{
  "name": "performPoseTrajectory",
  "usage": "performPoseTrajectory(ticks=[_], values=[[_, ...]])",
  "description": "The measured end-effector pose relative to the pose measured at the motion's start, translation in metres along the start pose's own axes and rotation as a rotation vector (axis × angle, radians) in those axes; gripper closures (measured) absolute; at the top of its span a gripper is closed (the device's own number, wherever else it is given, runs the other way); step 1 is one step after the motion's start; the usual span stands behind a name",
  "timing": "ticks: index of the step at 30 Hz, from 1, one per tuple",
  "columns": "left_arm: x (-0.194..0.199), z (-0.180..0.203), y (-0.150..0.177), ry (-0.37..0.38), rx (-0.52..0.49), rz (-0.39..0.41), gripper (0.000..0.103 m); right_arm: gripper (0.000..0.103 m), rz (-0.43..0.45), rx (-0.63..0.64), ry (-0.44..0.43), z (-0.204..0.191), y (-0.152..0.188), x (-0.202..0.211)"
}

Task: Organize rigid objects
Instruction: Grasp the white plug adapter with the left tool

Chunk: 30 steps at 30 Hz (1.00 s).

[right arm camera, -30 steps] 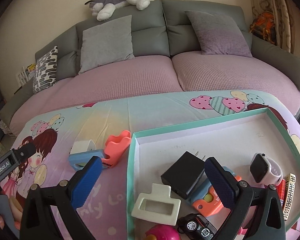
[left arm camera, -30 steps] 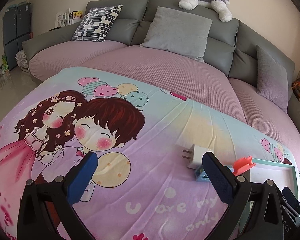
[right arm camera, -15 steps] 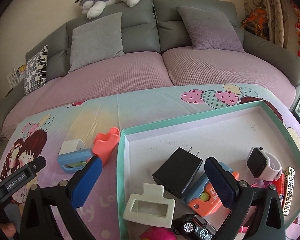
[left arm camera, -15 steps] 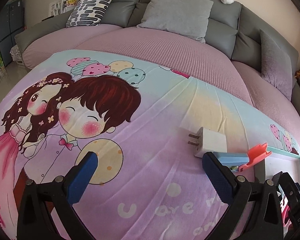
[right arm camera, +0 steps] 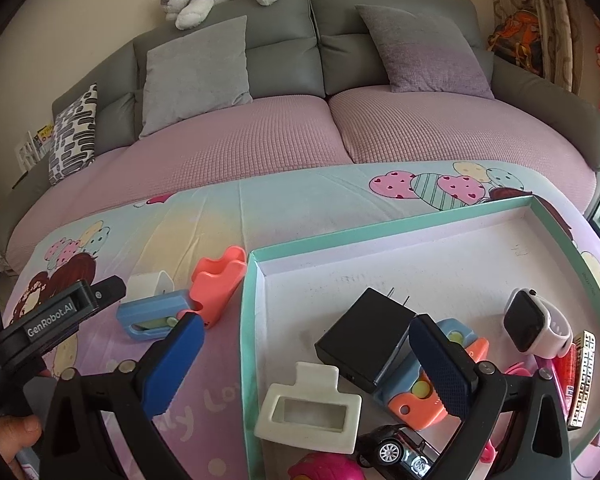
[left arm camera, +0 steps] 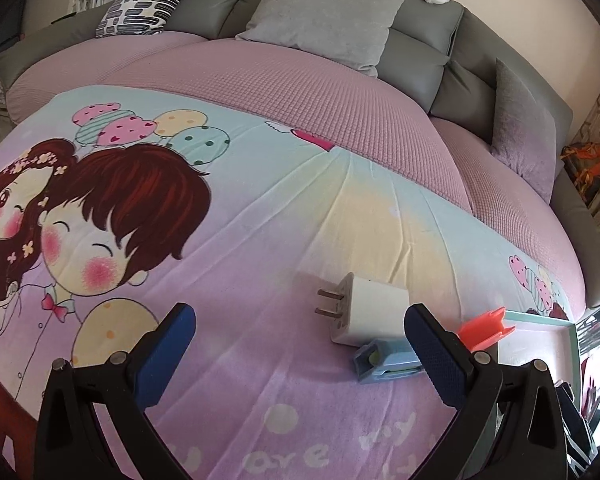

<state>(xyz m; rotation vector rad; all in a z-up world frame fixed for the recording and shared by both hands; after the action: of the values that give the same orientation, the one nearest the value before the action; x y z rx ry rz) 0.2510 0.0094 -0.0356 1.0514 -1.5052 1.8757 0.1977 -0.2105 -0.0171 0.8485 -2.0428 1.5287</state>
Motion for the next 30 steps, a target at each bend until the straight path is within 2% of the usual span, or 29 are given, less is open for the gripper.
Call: performPoseTrajectory(ticks=[8,14,16,20,24,26,28,30], values=[[-0.019,0.026,-0.007,0.011,-0.087,-0.049,0.0,0.0,-0.015,0.003,-0.007,-0.002,0.001,-0.003],[-0.032,0.032,-0.007,-0.054,-0.155,-0.071,0.0,0.0,-0.025,0.007,0.001,0.0,0.002,-0.004],[-0.032,0.026,-0.006,-0.08,-0.155,-0.065,0.0,0.0,-0.026,0.006,0.001,0.0,0.003,-0.005],[-0.029,0.014,-0.007,-0.068,-0.118,-0.07,0.0,0.0,-0.031,0.009,-0.001,-0.002,0.003,-0.006],[-0.026,0.006,-0.004,-0.075,-0.142,-0.064,0.001,0.0,-0.041,0.01,-0.002,-0.003,0.005,-0.007],[-0.024,0.003,-0.001,-0.073,-0.143,-0.065,0.003,0.0,-0.041,0.01,-0.003,-0.004,0.004,-0.008],[-0.022,0.002,0.002,-0.063,-0.132,-0.066,0.01,0.0,-0.04,0.012,-0.005,-0.005,0.004,-0.007],[-0.019,0.0,0.005,-0.057,-0.129,-0.07,0.01,0.0,-0.043,0.015,-0.008,-0.006,0.005,-0.007]])
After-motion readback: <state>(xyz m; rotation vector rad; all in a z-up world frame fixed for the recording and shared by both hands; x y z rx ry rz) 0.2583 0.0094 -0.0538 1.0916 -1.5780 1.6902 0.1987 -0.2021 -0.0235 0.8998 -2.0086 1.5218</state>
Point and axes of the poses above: each gripper's, at about its wrist camera, not at the fingertips, and x roughly against the way its jaws point, z to its right, y to its underside, the point moved 9 cm from there along -x, roughly the way its jaws point, and after that the axes turned 12 degrees about -y, right-handed, at the moved point
